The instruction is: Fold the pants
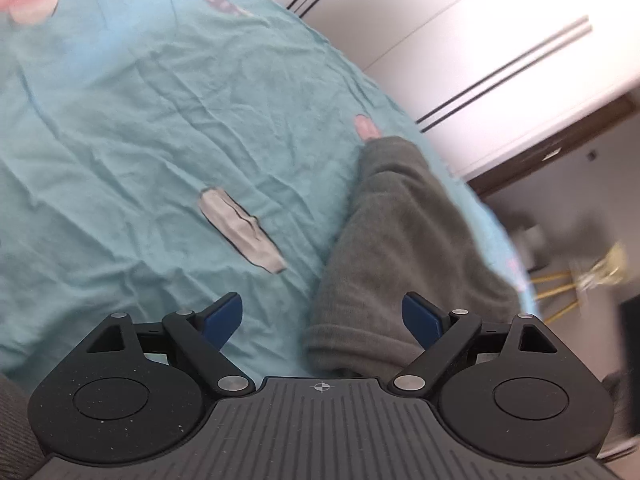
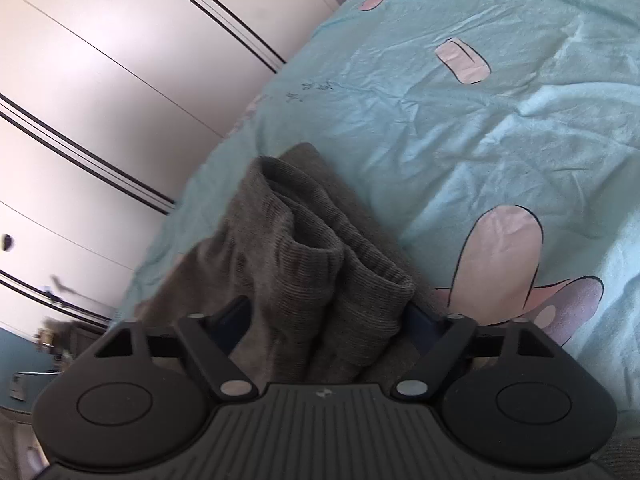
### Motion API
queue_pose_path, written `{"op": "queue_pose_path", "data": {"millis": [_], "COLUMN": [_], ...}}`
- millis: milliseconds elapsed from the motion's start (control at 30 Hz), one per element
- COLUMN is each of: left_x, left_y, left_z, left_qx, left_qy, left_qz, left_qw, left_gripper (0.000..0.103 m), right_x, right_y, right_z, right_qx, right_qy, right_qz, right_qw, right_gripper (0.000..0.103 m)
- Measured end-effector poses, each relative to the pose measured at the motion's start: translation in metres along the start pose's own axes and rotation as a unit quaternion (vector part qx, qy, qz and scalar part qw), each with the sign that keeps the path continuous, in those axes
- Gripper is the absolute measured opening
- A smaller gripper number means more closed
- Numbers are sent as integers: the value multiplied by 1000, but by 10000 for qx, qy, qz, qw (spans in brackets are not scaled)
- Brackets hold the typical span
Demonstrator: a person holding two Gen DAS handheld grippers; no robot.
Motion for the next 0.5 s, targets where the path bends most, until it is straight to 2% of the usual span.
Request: {"op": "queue_pose_path", "data": {"millis": [67, 133, 167, 200, 300, 500], "left_x": [15, 24, 23, 18, 20, 16], "left_y": [7, 10, 12, 16, 18, 18], "left_z": [-8, -10, -12, -15, -16, -7], "left_qx": [493, 772, 857, 921, 991, 693], "left_qy": [-249, -486, -556, -589, -628, -672], "left_qz": [121, 275, 346, 391, 375, 419], "left_qw": [9984, 9954, 9942, 9932, 9924, 9944], "left_gripper": [92, 92, 92, 92, 92, 93], "right_x": [10, 12, 13, 15, 14, 8], "right_y": [1, 1, 1, 2, 1, -3], "right_z": [3, 9, 11, 11, 7, 9], "right_qx": [11, -96, -187, -239, -143, -60], "right_qy": [24, 97, 125, 194, 185, 73], "right_qz": [168, 106, 88, 35, -5, -27], "right_qw": [9999, 9999, 9997, 9995, 9997, 10000], "right_gripper": [80, 79, 75, 64, 59, 53]}}
Point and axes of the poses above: each gripper's, at about its wrist camera, not at the fingertips, and x roughly the way its jaws point, z to its left, y to its underside, the point moved 4 cm from there along x, roughly the way its jaws point, and after that the axes turned 4 degrees about x, right-handed, at the moved point
